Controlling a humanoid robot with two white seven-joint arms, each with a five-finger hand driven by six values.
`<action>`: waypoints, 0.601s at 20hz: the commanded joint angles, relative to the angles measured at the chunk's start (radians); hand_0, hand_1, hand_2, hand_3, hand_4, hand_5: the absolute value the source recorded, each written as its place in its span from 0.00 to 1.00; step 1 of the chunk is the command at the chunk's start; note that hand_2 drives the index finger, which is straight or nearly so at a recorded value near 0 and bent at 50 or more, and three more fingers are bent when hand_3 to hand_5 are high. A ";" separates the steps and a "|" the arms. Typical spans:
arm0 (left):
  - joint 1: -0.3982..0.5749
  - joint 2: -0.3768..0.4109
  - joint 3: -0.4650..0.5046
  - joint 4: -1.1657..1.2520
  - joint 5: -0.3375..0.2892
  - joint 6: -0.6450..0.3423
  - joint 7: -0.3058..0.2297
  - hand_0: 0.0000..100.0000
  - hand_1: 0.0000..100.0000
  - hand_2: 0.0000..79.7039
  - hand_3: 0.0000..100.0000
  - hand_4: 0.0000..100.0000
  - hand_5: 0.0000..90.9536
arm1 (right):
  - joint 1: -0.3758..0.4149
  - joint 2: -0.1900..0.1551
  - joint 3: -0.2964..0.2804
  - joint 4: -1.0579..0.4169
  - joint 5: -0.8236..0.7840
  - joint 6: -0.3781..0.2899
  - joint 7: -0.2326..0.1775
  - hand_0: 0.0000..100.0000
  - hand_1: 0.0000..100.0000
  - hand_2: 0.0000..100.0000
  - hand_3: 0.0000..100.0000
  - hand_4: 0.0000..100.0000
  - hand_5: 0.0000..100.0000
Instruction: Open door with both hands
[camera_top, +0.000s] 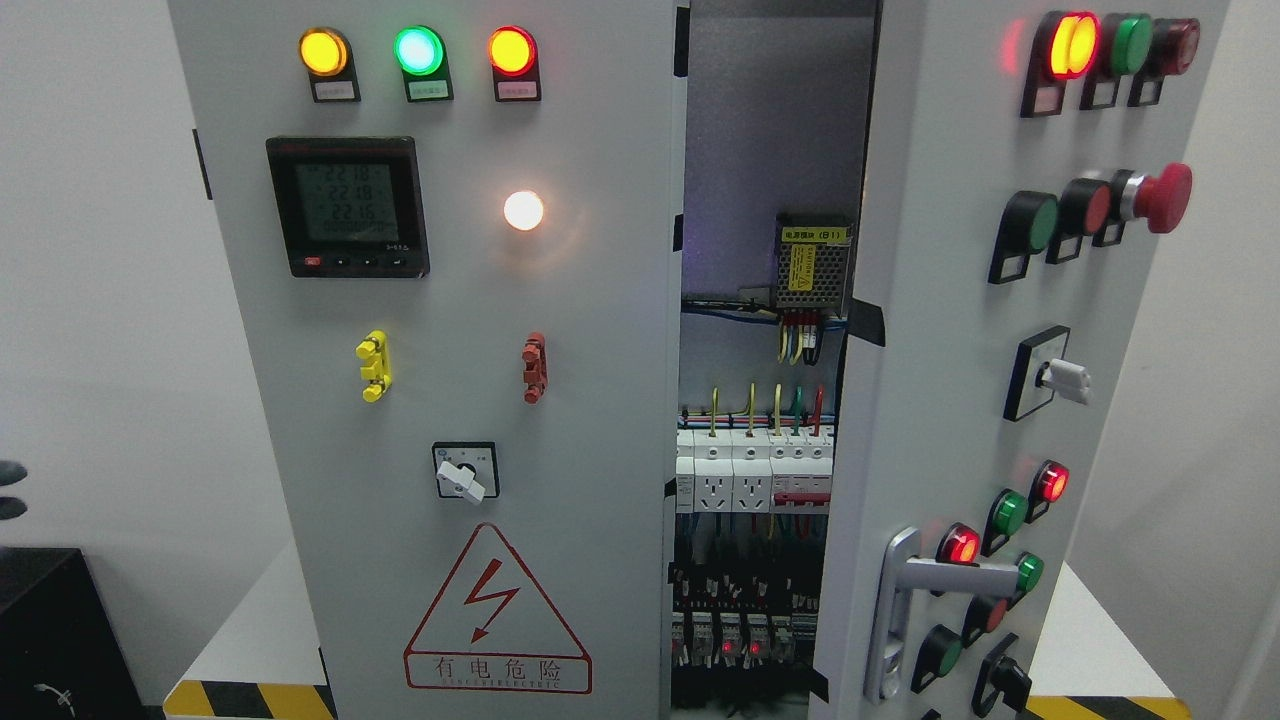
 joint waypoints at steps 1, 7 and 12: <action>-0.562 0.075 -0.800 -0.054 0.032 0.048 0.015 0.00 0.00 0.00 0.00 0.00 0.00 | 0.000 0.000 0.000 0.000 -0.003 0.000 -0.001 0.00 0.00 0.00 0.00 0.00 0.00; -0.658 -0.087 -0.918 -0.074 0.021 0.100 0.157 0.00 0.00 0.00 0.00 0.00 0.00 | 0.000 0.000 0.000 0.000 -0.003 0.000 -0.001 0.00 0.00 0.00 0.00 0.00 0.00; -0.853 -0.166 -1.134 -0.076 0.020 0.153 0.190 0.00 0.00 0.00 0.00 0.00 0.00 | 0.000 0.000 0.000 0.000 -0.003 0.000 0.001 0.00 0.00 0.00 0.00 0.00 0.00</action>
